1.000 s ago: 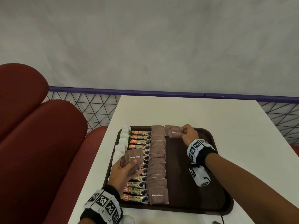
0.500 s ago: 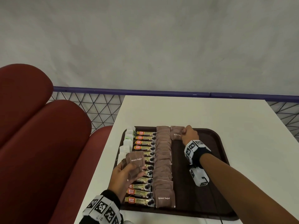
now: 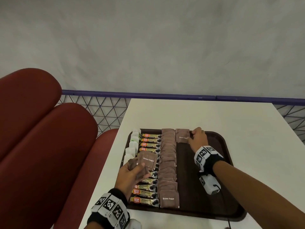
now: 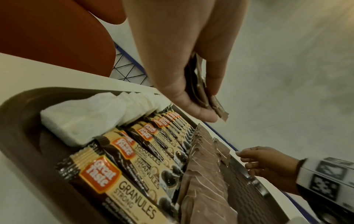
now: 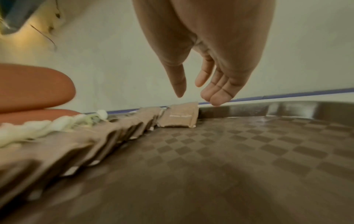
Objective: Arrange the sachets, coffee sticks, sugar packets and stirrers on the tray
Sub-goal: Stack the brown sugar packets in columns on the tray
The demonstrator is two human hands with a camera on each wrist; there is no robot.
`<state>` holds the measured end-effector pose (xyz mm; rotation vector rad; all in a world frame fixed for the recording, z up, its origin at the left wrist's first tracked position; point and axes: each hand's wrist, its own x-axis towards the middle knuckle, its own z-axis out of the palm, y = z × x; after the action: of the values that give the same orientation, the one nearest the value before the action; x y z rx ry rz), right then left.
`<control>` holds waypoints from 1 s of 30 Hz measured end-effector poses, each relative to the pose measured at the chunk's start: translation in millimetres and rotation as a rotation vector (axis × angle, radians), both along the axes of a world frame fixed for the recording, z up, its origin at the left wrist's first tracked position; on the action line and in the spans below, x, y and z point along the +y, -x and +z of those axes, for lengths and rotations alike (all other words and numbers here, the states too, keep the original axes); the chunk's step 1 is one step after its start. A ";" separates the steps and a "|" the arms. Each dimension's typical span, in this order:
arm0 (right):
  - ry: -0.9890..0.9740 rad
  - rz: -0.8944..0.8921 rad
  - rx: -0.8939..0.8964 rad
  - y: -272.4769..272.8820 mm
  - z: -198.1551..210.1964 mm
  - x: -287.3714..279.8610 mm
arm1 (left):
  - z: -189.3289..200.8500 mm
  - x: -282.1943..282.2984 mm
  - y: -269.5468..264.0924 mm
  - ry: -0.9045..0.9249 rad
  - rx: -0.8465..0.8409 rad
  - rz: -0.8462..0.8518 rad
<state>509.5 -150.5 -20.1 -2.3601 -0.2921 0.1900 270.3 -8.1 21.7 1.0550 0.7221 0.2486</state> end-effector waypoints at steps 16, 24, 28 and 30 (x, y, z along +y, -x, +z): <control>-0.228 0.523 0.348 94.7 28.6 -20.9 | -1.1 -40.9 -19.4 -0.068 0.016 -0.022; -0.428 0.423 0.410 96.1 25.3 -27.1 | -1.3 -50.2 -19.4 0.020 -0.002 -0.060; -0.430 0.321 0.322 83.9 25.5 -31.0 | -0.6 -46.7 -15.8 0.103 -0.015 -0.043; -0.399 0.245 0.257 75.2 25.4 -34.4 | -1.9 -43.0 -12.4 0.090 0.002 -0.015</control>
<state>434.3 -184.9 5.2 -1.8776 -0.4486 0.4998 282.7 -51.0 19.9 0.9748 0.7202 0.2003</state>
